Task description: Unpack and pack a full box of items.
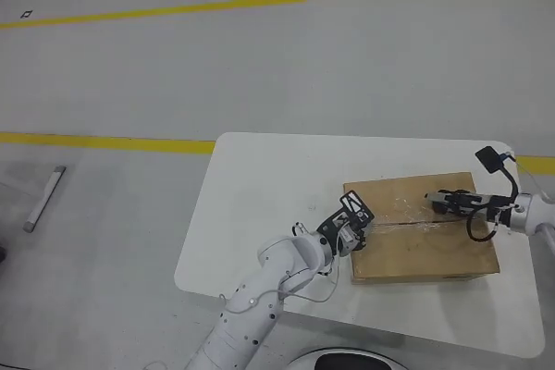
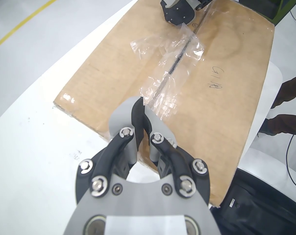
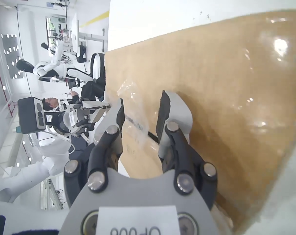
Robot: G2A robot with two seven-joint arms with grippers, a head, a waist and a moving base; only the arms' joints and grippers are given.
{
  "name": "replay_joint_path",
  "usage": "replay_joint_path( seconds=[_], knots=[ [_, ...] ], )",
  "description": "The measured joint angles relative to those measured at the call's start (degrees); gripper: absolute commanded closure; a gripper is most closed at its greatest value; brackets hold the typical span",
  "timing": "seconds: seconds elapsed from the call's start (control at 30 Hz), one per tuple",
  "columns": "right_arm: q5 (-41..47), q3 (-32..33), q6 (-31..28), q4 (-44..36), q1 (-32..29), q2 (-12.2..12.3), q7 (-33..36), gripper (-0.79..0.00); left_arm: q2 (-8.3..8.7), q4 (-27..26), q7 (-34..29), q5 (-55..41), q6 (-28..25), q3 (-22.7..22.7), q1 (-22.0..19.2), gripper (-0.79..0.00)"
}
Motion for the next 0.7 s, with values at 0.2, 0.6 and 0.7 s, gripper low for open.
replay_joint_path(
  seconds=[0.2, 0.6, 0.7],
  knots=[
    [-1.73, -3.65, -3.71, 2.80, 4.64, -0.48, 0.65, -0.332, -0.03, 0.25, -0.07, -0.03, 0.05, -0.05, -0.29, 0.000],
    [-3.41, -8.78, -8.54, 7.72, 9.75, -1.10, 3.75, -0.317, -0.07, 0.50, 0.14, -0.01, 0.08, -0.07, -0.56, 0.000],
    [-3.24, -8.88, -9.44, 8.71, 10.24, -1.05, 4.43, -0.308, -0.10, 0.61, 0.18, -0.02, 0.10, -0.02, -0.64, 0.000]
  ],
)
